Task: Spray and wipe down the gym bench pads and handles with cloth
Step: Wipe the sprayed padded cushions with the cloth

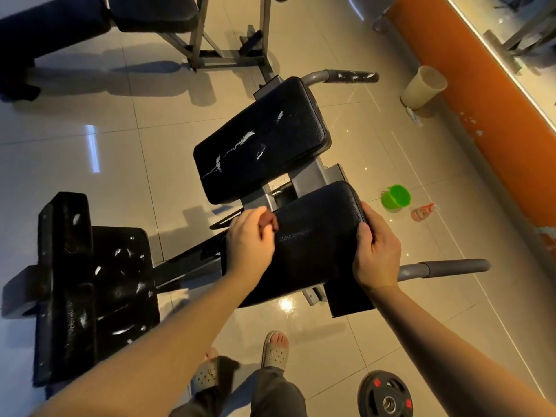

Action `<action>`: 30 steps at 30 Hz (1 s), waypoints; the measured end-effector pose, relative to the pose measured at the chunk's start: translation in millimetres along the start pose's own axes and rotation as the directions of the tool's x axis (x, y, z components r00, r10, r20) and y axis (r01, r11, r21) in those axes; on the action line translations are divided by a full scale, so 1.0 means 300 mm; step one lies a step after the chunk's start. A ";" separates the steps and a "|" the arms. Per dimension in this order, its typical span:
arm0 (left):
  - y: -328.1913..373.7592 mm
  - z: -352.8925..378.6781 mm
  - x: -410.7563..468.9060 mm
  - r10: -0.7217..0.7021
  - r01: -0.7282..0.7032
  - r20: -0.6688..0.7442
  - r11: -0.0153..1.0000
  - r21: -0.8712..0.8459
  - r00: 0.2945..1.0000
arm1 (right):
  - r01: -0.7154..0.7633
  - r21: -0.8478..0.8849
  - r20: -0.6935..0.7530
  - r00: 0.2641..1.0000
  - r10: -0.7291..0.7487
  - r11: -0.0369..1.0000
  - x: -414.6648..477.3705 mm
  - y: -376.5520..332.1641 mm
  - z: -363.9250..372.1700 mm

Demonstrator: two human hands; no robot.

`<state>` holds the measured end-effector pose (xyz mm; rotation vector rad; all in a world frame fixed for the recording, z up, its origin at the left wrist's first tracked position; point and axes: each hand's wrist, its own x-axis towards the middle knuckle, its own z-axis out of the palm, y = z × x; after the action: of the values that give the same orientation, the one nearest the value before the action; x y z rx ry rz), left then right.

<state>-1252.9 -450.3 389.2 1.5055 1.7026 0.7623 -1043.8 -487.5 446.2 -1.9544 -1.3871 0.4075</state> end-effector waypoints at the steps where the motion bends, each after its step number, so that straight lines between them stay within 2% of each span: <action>1: 0.085 0.029 0.025 0.018 -0.019 -0.019 0.999 -0.046 1.000 | 0.006 -0.001 0.003 1.000 -0.006 1.000 0.002 0.002 0.000; 2: 0.162 0.056 0.035 0.058 -0.059 -0.012 0.995 -0.080 0.998 | 0.016 -0.003 0.007 1.000 -0.016 1.000 0.004 0.006 -0.002; 4: 0.245 0.082 0.006 0.235 -0.230 0.043 0.967 -0.107 0.971 | 0.036 -0.003 0.016 0.999 -0.036 0.999 0.007 0.012 -0.005; 6: 0.203 0.063 -0.056 0.422 -0.408 0.102 0.904 -0.128 0.901 | 0.036 -0.011 0.021 0.999 -0.035 0.999 0.009 0.014 -0.007; 7: 0.137 0.048 -0.074 0.454 -0.441 0.105 0.889 -0.123 0.885 | 0.030 -0.018 0.022 0.999 -0.030 0.999 0.007 0.013 -0.006; 8: 0.061 0.029 -0.082 0.427 -0.419 0.094 0.903 -0.097 0.899 | 0.026 -0.025 0.021 0.999 -0.025 0.999 0.007 0.013 -0.005; 9: -0.016 0.005 -0.081 0.338 -0.333 0.082 0.941 -0.065 0.938 | 0.021 -0.027 0.021 1.000 -0.020 0.999 0.005 0.012 -0.003; 11: -0.114 -0.033 -0.057 0.059 -0.055 0.081 0.997 -0.045 0.995 | 0.010 -0.035 0.019 1.000 -0.009 0.999 0.006 0.014 -0.003; 12: -0.116 -0.037 -0.035 -0.049 0.052 0.068 0.998 -0.036 0.996 | 0.006 -0.037 0.017 1.000 -0.005 0.999 0.006 0.015 -0.003; 13: -0.081 -0.028 -0.011 -0.091 0.092 0.042 0.995 -0.041 0.995 | 0.003 -0.033 0.015 1.000 -0.002 0.999 0.005 0.012 -0.004; 15: 0.061 0.015 0.036 -0.026 0.026 -0.004 0.995 -0.094 1.000 | 0.008 -0.023 0.012 1.000 -0.008 1.000 0.004 0.009 -0.004; 18: 0.286 0.084 0.066 0.191 -0.186 0.016 0.968 -0.171 0.981 | 0.030 -0.031 0.012 0.999 -0.029 0.999 0.007 0.010 -0.006; 20: 0.294 0.088 0.029 0.336 -0.322 0.054 0.930 -0.177 0.940 | 0.026 -0.034 0.013 1.000 -0.026 0.999 0.009 0.013 -0.008; 22: 0.169 0.060 -0.023 0.392 -0.377 0.088 0.914 -0.149 0.916 | 0.026 -0.026 0.011 1.000 -0.026 0.999 0.006 0.011 -0.008; 23: 0.080 0.036 -0.032 0.366 -0.356 0.084 0.928 -0.106 0.927 | 0.026 -0.024 0.011 1.000 -0.026 0.999 0.007 0.010 -0.006; 25: -0.090 -0.022 -0.031 0.196 -0.195 0.060 0.980 -0.029 0.979 | 0.016 -0.023 0.015 1.000 -0.016 1.000 0.008 0.013 0.000; 27: -0.156 -0.056 -0.014 0.050 -0.051 0.047 0.999 0.017 0.998 | 0.003 -0.020 0.013 1.000 -0.003 1.000 0.005 0.019 0.000; 28: -0.129 -0.052 -0.003 0.029 -0.029 0.042 0.999 0.021 0.999 | 0.002 -0.017 0.009 1.000 -0.002 1.000 0.005 0.020 -0.001; 30: 0.017 -0.002 0.027 0.080 -0.079 0.033 0.997 -0.026 0.996 | 0.004 -0.014 0.011 1.000 -0.003 1.000 0.007 0.019 0.000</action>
<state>-1251.1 -441.5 392.6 1.5684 1.6109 0.7923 -1039.0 -486.5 442.5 -1.9637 -1.4041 0.4087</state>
